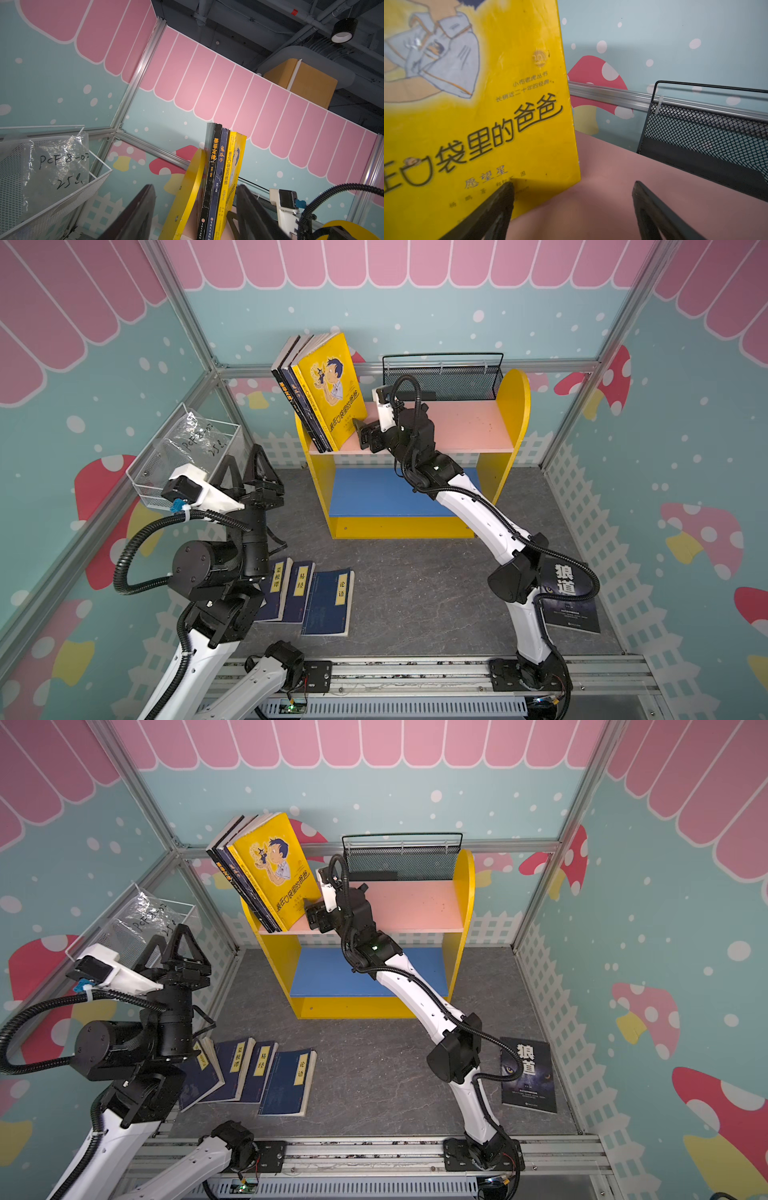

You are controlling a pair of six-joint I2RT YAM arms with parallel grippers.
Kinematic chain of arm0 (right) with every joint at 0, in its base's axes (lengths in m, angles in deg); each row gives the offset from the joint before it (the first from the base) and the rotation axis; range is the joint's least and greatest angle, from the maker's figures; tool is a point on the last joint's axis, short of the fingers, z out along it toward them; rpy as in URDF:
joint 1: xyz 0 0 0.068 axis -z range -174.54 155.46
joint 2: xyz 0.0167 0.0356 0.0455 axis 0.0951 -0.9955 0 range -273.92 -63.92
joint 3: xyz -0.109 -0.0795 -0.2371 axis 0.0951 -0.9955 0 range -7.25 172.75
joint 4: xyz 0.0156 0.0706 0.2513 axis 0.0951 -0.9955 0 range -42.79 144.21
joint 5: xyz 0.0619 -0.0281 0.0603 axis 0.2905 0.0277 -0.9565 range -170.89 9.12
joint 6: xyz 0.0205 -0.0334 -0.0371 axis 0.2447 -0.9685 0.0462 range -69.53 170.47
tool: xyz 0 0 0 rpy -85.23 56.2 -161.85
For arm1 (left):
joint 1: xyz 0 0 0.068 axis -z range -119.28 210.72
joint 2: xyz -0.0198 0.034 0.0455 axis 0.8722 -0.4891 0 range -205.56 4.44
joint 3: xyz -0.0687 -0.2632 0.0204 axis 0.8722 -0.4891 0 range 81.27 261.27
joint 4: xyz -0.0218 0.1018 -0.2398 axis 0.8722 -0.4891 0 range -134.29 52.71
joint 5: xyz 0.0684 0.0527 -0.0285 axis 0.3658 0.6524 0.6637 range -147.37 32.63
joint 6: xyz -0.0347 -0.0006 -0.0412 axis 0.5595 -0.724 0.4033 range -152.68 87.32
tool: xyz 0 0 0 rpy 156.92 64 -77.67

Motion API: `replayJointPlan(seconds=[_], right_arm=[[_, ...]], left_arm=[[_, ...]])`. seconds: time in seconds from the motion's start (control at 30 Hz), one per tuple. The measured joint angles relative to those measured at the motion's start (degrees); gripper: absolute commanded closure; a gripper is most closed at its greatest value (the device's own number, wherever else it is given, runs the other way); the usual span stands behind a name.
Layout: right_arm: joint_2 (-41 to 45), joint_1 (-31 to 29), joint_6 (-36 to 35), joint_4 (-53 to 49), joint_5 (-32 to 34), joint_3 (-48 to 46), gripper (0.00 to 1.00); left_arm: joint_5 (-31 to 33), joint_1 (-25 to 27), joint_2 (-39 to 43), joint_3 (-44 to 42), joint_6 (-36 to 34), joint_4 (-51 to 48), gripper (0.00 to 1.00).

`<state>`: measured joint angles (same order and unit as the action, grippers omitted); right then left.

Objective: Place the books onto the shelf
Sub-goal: 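Withdraw the right gripper from the shelf while left gripper lowers toward the table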

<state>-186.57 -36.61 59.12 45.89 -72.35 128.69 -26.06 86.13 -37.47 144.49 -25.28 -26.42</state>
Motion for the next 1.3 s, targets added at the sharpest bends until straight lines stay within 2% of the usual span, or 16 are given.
replayJointPlan(seconds=[0.13, 0.37, 0.43, 0.5, 0.67, 0.9, 1.03, 1.2, 1.27, 1.3], right_arm=[[0.1, 0.0, -0.1, -0.1, 0.3, 0.0, 0.08], [2.6, -0.4, -1.7, -4.2, 3.7, -0.9, 0.03], [4.8, -0.5, -2.6, -6.3, 4.1, -2.6, 0.03], [7.7, -0.5, -3.0, -7.6, 4.1, -5.8, 0.03], [21.3, -0.5, -3.2, -7.3, 2.1, -21.2, 0.02], [46.6, -0.5, 0.2, -4.2, 0.4, -45.7, 0.01], [59.2, -0.8, 4.6, -7.6, 7.7, -56.7, 0.01], [65.3, 0.6, 12.6, -16.5, 22.7, -64.8, 0.00], [65.6, 5.2, 15.5, -18.5, 24.7, -68.5, 0.00], [65.7, 10.1, 16.5, -18.8, 24.0, -71.2, 0.00]], left_arm=[[-0.6, 0.0, 0.7, 0.1, 1.3, -2.7, 0.33], [-5.7, 0.0, -0.7, 2.3, 3.6, -12.2, 0.14], [-8.5, 0.0, -1.4, 2.8, 4.7, -15.1, 0.01], [-11.3, 0.0, -2.2, 2.9, 6.0, -17.8, 0.01], [-18.2, 0.0, -4.6, 2.8, 8.9, -22.8, 0.01], [-28.5, 0.7, -7.2, 0.0, 13.3, -24.8, 0.00], [-30.7, 5.5, -10.6, -2.1, 14.3, -25.7, 0.01], [-29.6, 13.0, -16.7, -3.9, 14.8, -26.4, 0.01], [-29.3, 14.2, -19.2, -4.7, 15.9, -26.1, 0.01], [-29.2, 14.7, -20.6, -5.2, 16.6, -25.6, 0.00]])
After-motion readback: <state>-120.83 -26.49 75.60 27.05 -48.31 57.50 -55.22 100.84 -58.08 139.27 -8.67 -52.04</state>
